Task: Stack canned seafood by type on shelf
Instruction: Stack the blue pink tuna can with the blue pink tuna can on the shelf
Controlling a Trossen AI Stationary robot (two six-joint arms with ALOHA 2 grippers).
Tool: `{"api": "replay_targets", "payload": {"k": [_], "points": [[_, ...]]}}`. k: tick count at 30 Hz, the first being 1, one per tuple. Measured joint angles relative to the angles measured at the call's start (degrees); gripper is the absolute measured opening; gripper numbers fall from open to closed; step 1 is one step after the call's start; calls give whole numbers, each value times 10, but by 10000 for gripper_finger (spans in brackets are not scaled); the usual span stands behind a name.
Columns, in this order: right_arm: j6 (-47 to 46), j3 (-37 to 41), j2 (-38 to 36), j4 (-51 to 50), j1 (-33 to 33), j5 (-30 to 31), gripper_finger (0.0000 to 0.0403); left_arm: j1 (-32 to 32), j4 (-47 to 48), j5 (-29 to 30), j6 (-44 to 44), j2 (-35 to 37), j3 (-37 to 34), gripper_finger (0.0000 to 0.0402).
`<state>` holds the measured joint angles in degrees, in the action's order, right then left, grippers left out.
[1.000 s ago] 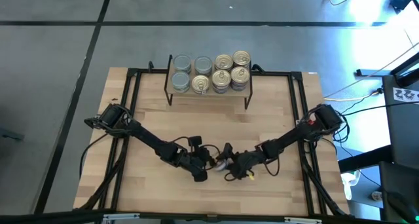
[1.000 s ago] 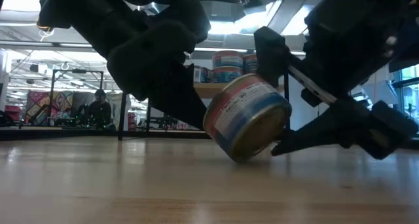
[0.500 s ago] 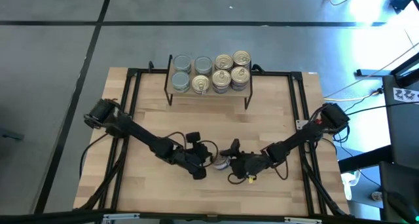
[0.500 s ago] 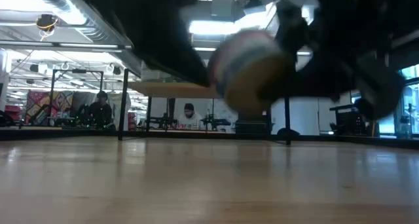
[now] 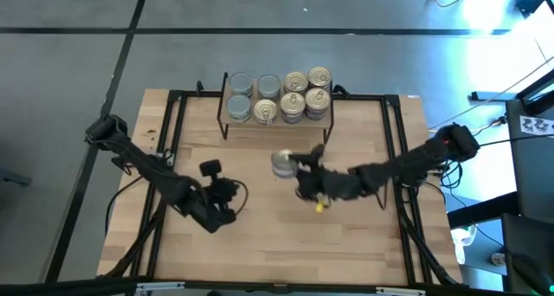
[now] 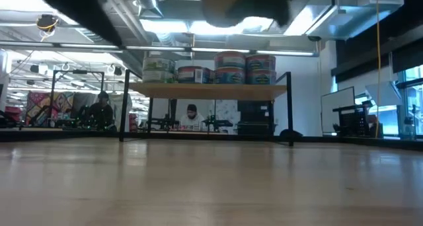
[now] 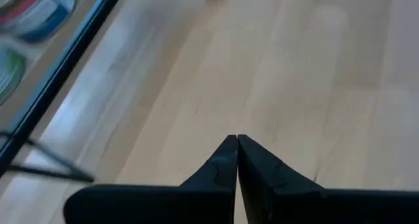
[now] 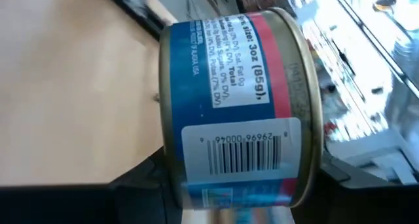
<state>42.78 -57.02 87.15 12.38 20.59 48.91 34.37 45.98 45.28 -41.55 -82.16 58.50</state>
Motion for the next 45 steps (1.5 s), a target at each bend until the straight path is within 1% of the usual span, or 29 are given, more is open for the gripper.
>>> {"api": "replay_targets", "payload": {"k": [4,7,9,11,14,17,20,23,26,31,35,36,37,42,45], "points": [[5,-86,19,-72,-67,-8,192,26,63,13,-48,15,0,8],[6,-142,47,-118,-116,-34,192,46,89,13,-68,14,-3,8],[8,-176,72,-135,-145,-50,192,57,77,4,-76,19,-18,6],[13,-207,97,-143,-168,-56,192,67,62,-20,-79,32,-48,3],[27,-251,139,-146,-198,-57,192,77,15,-26,-90,70,-103,3],[29,-294,181,-156,-221,-47,192,80,-38,-25,-89,117,-161,2],[43,-329,217,-167,-235,-12,192,78,-83,-23,-75,166,-207,3],[56,-351,245,-170,-245,16,192,74,-107,-20,-51,201,-239,4],[58,-356,262,-172,-250,36,192,71,-130,-16,-29,229,-258,2],[55,-356,275,-170,-252,44,192,71,-143,-15,3,241,-263,6],[56,-357,283,-174,-252,60,192,71,-143,-15,17,241,-263,5],[57,-356,284,-180,-252,69,198,71,-143,-15,17,241,-263,4],[56,-356,284,-184,-252,70,211,71,-143,-15,18,241,-263,2],[37,-358,285,-181,-251,73,316,71,-142,-15,27,241,-263,4],[38,-358,284,-184,-250,76,353,71,-142,-15,27,241,-263,7]]}}
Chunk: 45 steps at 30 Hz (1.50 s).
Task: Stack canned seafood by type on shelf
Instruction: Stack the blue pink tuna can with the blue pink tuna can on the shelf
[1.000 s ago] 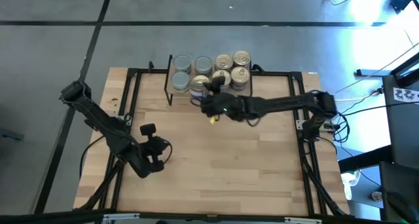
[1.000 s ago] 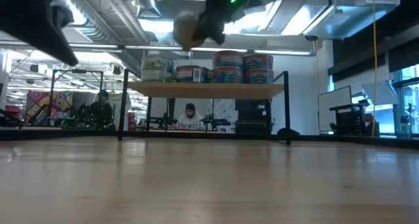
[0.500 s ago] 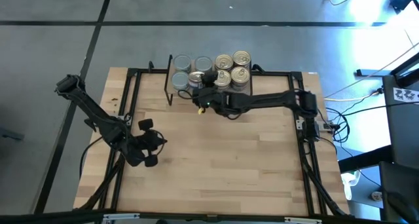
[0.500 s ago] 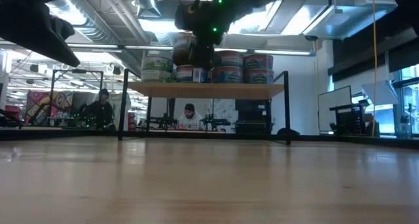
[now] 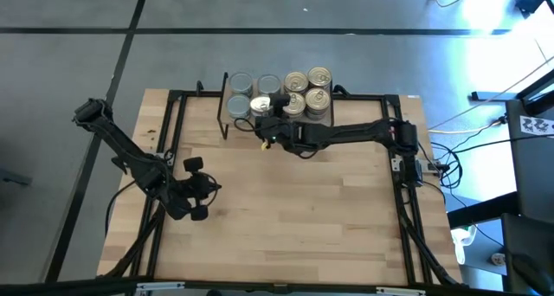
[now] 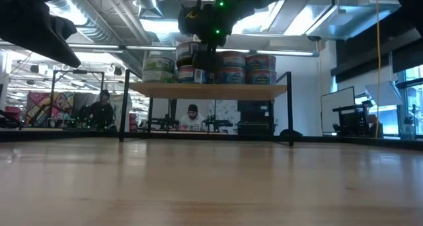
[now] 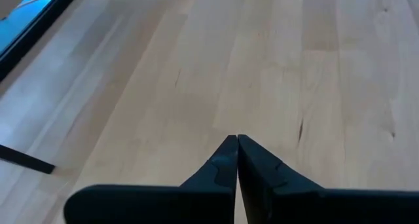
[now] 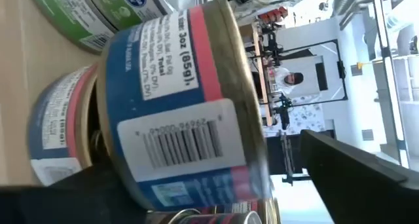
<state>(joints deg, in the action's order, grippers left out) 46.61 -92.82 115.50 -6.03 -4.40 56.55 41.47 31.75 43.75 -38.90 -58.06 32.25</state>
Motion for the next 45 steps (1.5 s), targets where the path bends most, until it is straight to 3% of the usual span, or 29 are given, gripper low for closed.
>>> {"api": "replay_targets", "payload": {"k": [7,10,13,31,45], "points": [[-29,1,-19,-28,8,-35,358,0,0,0,-1,0,0,8],[-80,-17,-23,-98,8,-44,351,0,0,0,-1,0,0,8],[-145,-46,-24,-162,1,-93,346,0,-1,0,-1,0,0,8],[-177,-52,-25,-174,-31,-108,344,0,1,-1,0,0,0,8],[-241,-95,-25,-243,-33,-176,344,0,1,-1,-1,0,0,8]]}}
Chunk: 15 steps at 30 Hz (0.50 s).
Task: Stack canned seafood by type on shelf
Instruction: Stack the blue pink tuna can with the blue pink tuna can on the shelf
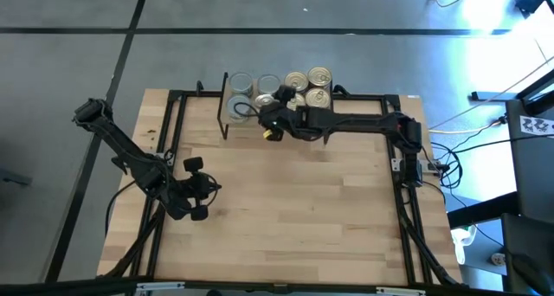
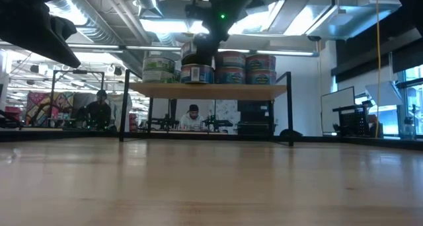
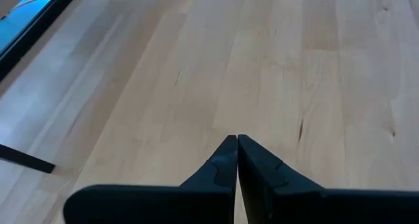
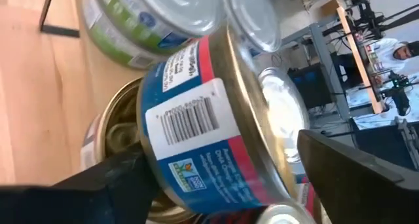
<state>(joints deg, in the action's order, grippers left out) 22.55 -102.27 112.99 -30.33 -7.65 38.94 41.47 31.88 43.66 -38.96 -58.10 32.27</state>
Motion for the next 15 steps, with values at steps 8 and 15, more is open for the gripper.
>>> {"api": "replay_targets", "payload": {"k": [8,15], "points": [[-19,-9,0,-22,-15,-33,344,0,0,0,0,0,0,8],[-45,-9,0,-40,-9,-55,344,0,2,0,0,0,0,8]]}}
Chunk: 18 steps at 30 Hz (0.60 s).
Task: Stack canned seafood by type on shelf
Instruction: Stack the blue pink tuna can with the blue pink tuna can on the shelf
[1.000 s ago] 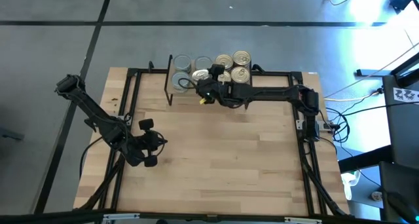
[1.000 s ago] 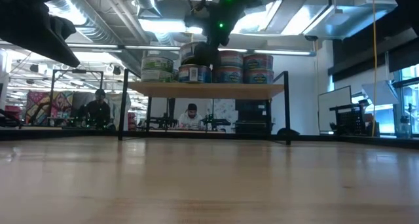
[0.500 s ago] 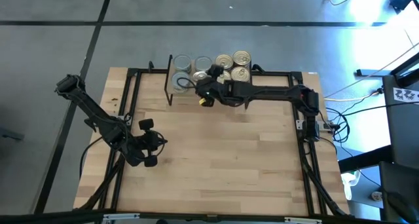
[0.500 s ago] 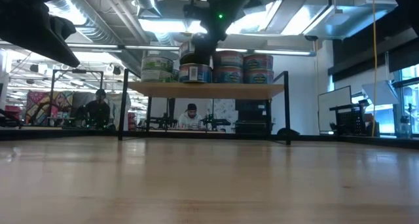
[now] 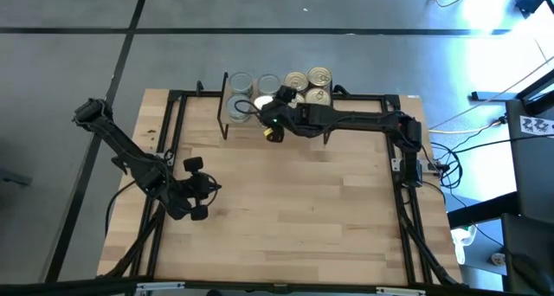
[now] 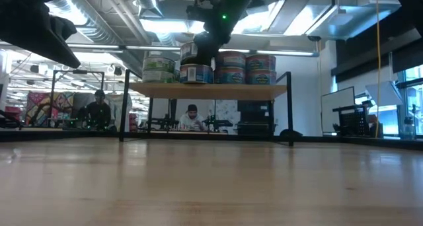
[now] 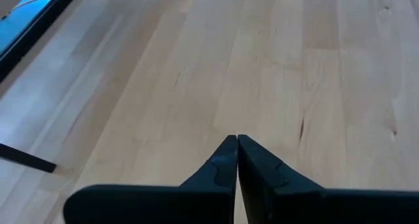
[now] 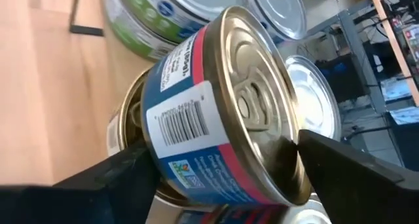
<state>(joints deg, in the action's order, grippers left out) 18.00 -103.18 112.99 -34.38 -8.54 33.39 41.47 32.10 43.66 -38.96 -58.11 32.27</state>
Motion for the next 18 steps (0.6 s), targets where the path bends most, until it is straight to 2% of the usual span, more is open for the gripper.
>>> {"api": "replay_targets", "payload": {"k": [7,18], "points": [[-33,-1,-1,-9,-1,-39,344,0,1,0,0,0,0,8],[-46,-16,-1,-32,-6,-48,344,0,2,0,-2,0,0,8]]}}
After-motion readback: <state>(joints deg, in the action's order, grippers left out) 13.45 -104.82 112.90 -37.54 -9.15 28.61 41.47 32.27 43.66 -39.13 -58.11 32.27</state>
